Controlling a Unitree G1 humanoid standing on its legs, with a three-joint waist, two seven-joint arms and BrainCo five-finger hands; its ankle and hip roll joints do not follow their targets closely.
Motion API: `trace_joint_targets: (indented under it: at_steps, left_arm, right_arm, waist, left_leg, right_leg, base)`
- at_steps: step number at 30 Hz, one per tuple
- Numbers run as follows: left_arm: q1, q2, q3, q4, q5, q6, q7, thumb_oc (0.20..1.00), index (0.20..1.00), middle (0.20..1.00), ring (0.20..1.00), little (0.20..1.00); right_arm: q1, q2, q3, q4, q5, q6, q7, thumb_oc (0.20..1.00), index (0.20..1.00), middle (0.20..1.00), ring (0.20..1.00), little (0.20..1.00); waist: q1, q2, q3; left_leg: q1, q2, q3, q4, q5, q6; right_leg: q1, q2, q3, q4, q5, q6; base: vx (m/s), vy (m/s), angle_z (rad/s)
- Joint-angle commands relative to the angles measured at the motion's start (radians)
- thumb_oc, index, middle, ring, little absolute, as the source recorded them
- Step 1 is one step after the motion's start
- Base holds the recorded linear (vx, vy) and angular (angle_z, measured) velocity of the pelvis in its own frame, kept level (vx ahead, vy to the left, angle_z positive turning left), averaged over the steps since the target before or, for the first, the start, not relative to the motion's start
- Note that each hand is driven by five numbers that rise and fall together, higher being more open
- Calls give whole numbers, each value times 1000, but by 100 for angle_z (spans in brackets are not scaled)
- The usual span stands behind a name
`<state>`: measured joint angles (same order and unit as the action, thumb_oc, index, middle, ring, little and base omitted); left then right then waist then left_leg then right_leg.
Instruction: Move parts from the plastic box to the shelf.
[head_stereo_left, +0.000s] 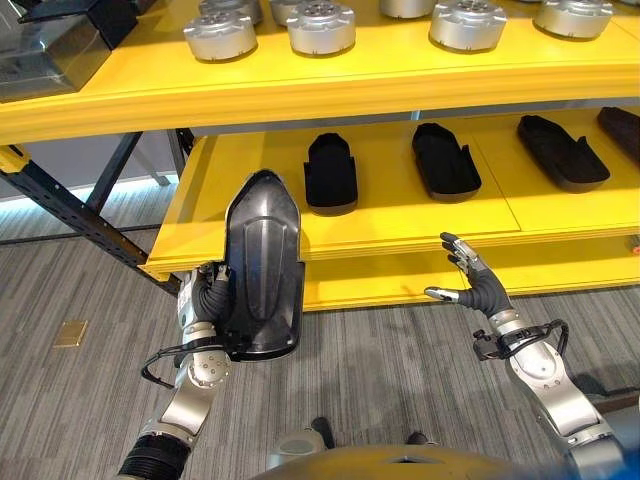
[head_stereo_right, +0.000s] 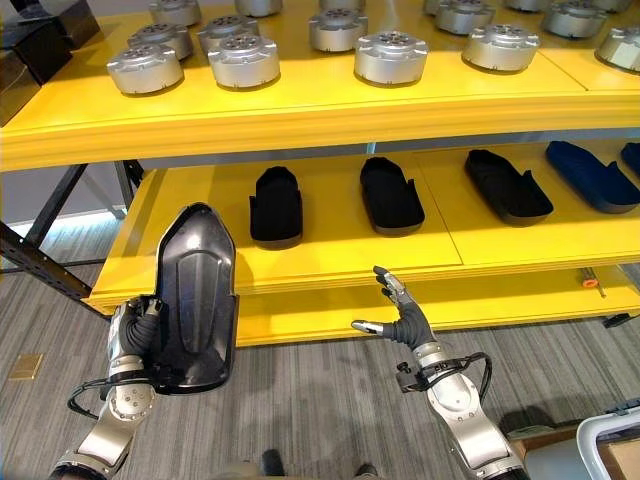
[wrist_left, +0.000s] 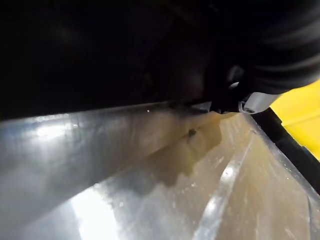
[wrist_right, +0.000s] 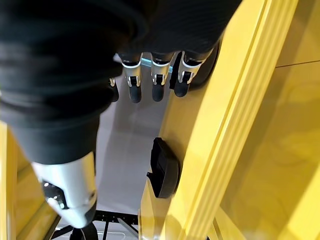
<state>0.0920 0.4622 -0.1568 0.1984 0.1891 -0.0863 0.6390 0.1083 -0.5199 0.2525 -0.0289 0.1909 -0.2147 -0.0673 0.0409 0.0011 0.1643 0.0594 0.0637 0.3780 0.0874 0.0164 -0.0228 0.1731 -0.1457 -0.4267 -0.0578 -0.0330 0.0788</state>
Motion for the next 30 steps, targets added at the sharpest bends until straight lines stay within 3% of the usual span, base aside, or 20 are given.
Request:
trace_joint_targets:
  at_steps: [1,4,7,8,9,10,13,17,22,30]
  left_arm:
    - [-76,71,30,-49,22,-30,41,200,200,200,200,200]
    - [-92,79,33,-43,16,-20,47,200,200,200,200,200]
    - [-82,83,49,-32,2,-15,42,200,200,200,200,200]
    - [-69,84,61,-19,-12,-22,46,200,200,200,200,200]
    - [-67,82,60,-16,-14,-24,48,200,200,200,200,200]
    - [-64,79,61,-8,-21,-29,52,200,200,200,200,200]
    - [-55,60,53,14,-26,-48,81,200,200,200,200,200]
    - [-49,56,49,37,-29,-65,94,200,200,200,200,200]
    - [-31,56,59,41,-12,-76,73,200,200,200,200,200]
    - [-7,57,70,7,-8,-68,46,200,200,200,200,200]
  right_arm:
    - [-68,-12,9,-17,-2,-62,-40,1000,1000,1000,1000,1000]
    - [-89,-14,27,-1,-11,-56,-53,1000,1000,1000,1000,1000]
    - [-76,-15,28,-3,-16,-47,-45,1000,1000,1000,1000,1000]
    - [-46,-23,16,-15,-19,-46,-30,1000,1000,1000,1000,1000]
    - [-40,-26,14,-19,-20,-45,-27,1000,1000,1000,1000,1000]
    - [-26,-33,7,-25,-23,-46,-19,1000,1000,1000,1000,1000]
    - [7,-53,9,-39,-52,-60,-8,1000,1000,1000,1000,1000]
    - [20,-67,15,-60,-54,-55,-5,1000,1000,1000,1000,1000]
    - [27,-63,14,-58,-38,-55,8,1000,1000,1000,1000,1000]
    - [38,-31,13,-57,-30,-42,51,1000,1000,1000,1000,1000]
  waist:
    - [-13,-47,-12]
    - [-21,-37,0]
    - [-34,-19,-10]
    - [-43,-4,-24]
    - [-45,-3,-23]
    - [-50,2,-30]
    - [-64,8,-31]
    - [-82,5,-23]
    - [-81,19,-26]
    - [-51,3,-45]
  left_leg:
    - [-114,53,53,324,-173,-31]
    - [-157,132,66,408,-127,-47]
    - [-104,172,80,295,-72,-56]
    - [-62,188,58,181,-33,-91]
    - [-58,191,71,157,0,-88]
    - [-44,205,58,118,14,-113]
    - [-66,316,64,48,188,-176]
    - [-89,393,84,51,250,-200]
    - [-56,367,107,61,190,-176]
    - [-37,227,73,109,4,-81]
  right_leg:
    - [-40,-27,47,50,22,47]
    - [-37,-11,48,69,-1,27]
    - [-37,-12,22,86,-12,28]
    - [-29,-21,13,87,-21,41]
    - [-33,-22,1,88,-12,34]
    - [-28,-29,5,90,-25,43]
    - [-29,-53,-14,122,-41,37]
    - [-50,-74,-31,201,-74,25]
    - [-69,-80,-47,325,-148,20]
    - [-36,-85,-12,319,-153,38]
  base:
    - [21,-92,0]
    - [55,-57,-7]
    - [158,125,-12]
    - [180,242,-1]
    - [222,280,1]
    - [126,260,7]
    - [169,326,-1]
    - [103,221,-38]
    - [165,248,8]
    - [192,290,0]
